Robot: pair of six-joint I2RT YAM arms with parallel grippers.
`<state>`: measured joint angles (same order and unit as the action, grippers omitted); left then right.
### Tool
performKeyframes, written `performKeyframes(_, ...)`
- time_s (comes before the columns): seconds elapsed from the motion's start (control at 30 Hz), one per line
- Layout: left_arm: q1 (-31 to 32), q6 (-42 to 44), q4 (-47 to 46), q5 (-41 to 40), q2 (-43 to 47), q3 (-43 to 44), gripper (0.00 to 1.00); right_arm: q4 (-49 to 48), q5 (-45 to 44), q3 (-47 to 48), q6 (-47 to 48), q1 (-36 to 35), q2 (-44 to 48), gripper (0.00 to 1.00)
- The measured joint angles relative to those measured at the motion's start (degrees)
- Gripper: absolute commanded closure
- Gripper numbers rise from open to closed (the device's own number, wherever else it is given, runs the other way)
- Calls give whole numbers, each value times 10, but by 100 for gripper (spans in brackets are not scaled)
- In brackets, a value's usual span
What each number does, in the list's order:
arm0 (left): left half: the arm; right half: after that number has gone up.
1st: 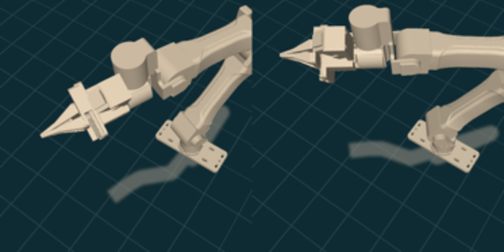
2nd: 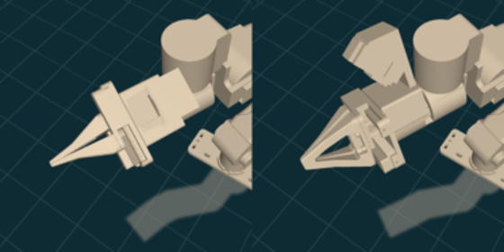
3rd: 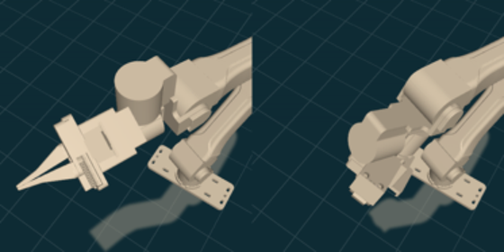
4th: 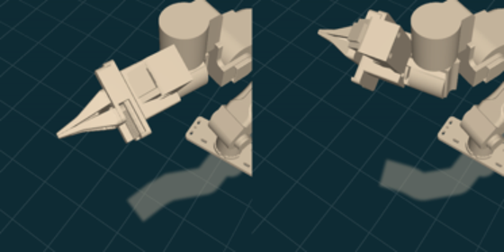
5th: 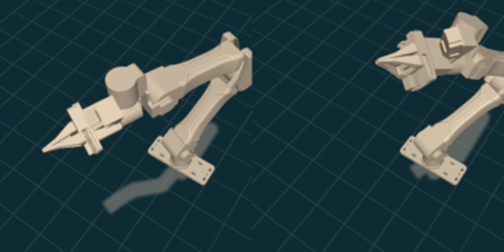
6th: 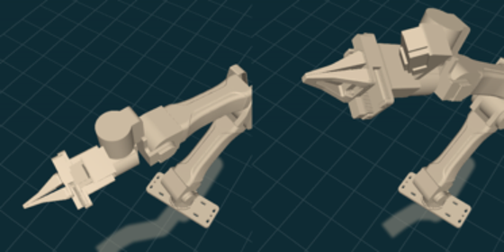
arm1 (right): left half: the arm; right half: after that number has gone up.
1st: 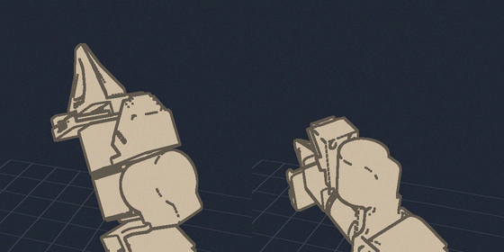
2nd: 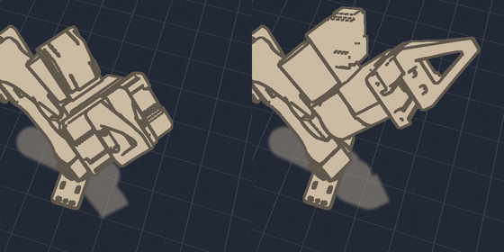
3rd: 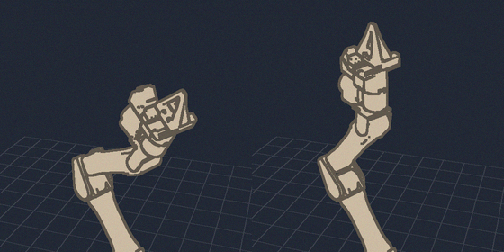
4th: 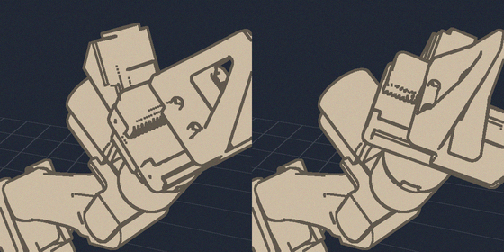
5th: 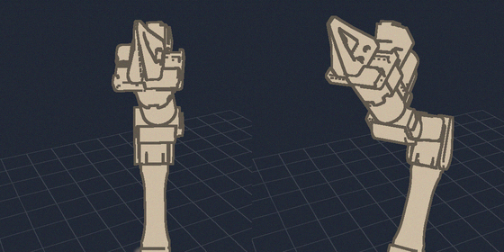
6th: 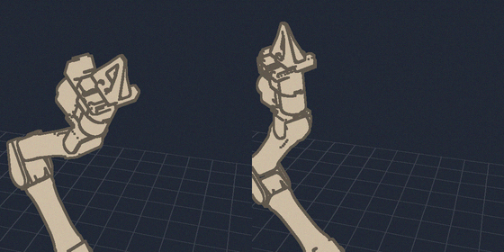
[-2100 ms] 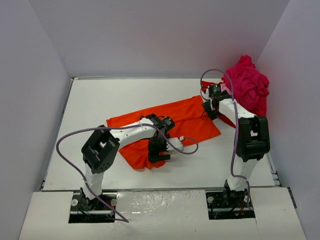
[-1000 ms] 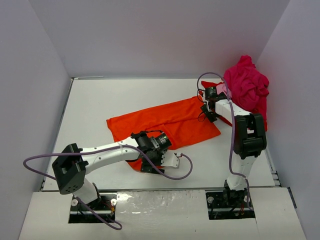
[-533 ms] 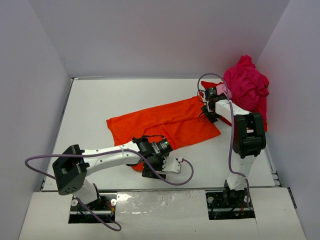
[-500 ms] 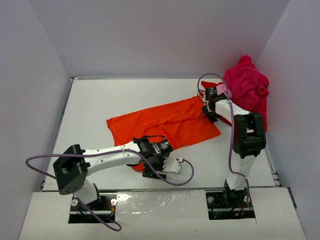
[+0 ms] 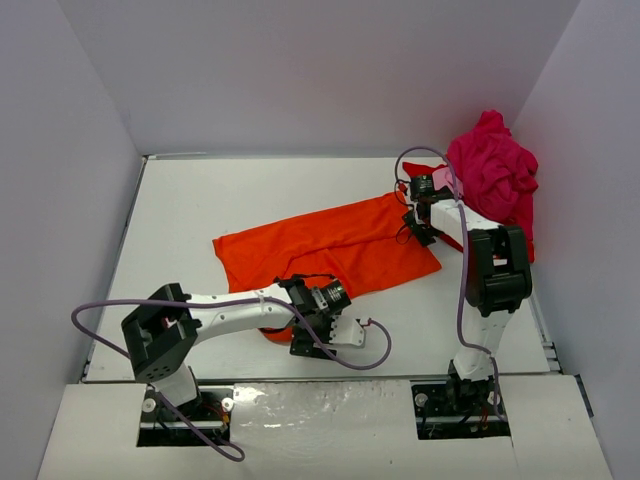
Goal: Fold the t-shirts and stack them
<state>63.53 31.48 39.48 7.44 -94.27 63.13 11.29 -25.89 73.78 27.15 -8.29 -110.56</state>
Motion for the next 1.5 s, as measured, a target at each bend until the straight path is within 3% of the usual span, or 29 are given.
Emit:
performKeyframes(0.33, 0, 0, -14, -2, -46, 1, 23, -3, 3, -5, 0, 0, 0, 5)
performKeyframes(0.43, 0, 0, -12, -1, -58, 6, 30, -5, 6, -8, 0, 0, 0, 7)
performKeyframes(0.53, 0, -1, -15, 0, -63, 12, 43, -7, 8, -13, 0, 0, 0, 7)
performKeyframes(0.67, 0, -2, -21, 0, -68, 15, 96, -8, 9, -18, 0, 0, 0, 7)
performKeyframes(0.7, 0, -3, -23, -1, -70, 16, 100, -8, 10, -19, 0, 0, 0, 7)
performKeyframes(1.13, -5, 2, -10, -13, -54, 33, 100, -8, 11, -20, 1, -1, 0, 5)
performKeyframes(1.27, -18, 9, 8, -15, -29, 50, 100, -7, 13, -21, 10, -1, 4, 17)
performKeyframes(1.5, -36, 11, 16, -16, -6, 56, 100, 30, 88, -67, 61, -4, 92, 17)
